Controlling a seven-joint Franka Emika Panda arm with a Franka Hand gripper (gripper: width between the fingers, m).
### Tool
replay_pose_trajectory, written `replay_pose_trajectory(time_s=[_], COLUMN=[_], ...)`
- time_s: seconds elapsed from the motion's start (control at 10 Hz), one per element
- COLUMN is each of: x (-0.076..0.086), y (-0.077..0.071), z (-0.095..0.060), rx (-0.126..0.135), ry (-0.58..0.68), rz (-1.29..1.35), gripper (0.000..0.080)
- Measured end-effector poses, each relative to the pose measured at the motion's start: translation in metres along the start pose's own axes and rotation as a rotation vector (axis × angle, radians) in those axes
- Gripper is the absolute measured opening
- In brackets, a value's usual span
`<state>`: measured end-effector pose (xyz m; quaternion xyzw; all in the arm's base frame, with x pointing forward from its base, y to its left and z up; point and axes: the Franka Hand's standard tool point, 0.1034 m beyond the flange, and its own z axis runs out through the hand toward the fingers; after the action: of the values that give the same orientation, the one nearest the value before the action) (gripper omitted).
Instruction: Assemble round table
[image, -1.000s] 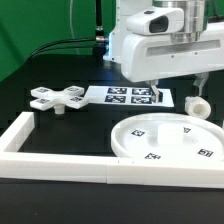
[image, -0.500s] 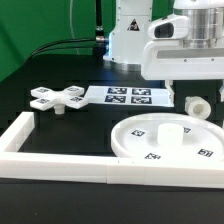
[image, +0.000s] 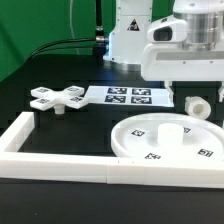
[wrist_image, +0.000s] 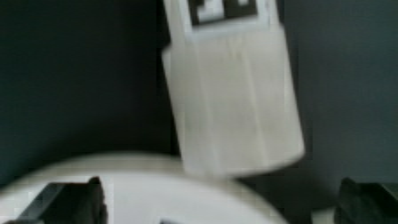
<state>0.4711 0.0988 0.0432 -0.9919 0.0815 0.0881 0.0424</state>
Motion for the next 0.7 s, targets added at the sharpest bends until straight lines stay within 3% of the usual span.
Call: replay_pose_trajectory(time_s=[0.5,0.7], x=[-0.003,-0.013], y=[-0.001,-0.003], z=[0.005,0.007], rx=[-0.022,-0.049], ry=[-0.281,-0.433], rz=[-0.02,0.007], gripper=[0.0649,0.0649])
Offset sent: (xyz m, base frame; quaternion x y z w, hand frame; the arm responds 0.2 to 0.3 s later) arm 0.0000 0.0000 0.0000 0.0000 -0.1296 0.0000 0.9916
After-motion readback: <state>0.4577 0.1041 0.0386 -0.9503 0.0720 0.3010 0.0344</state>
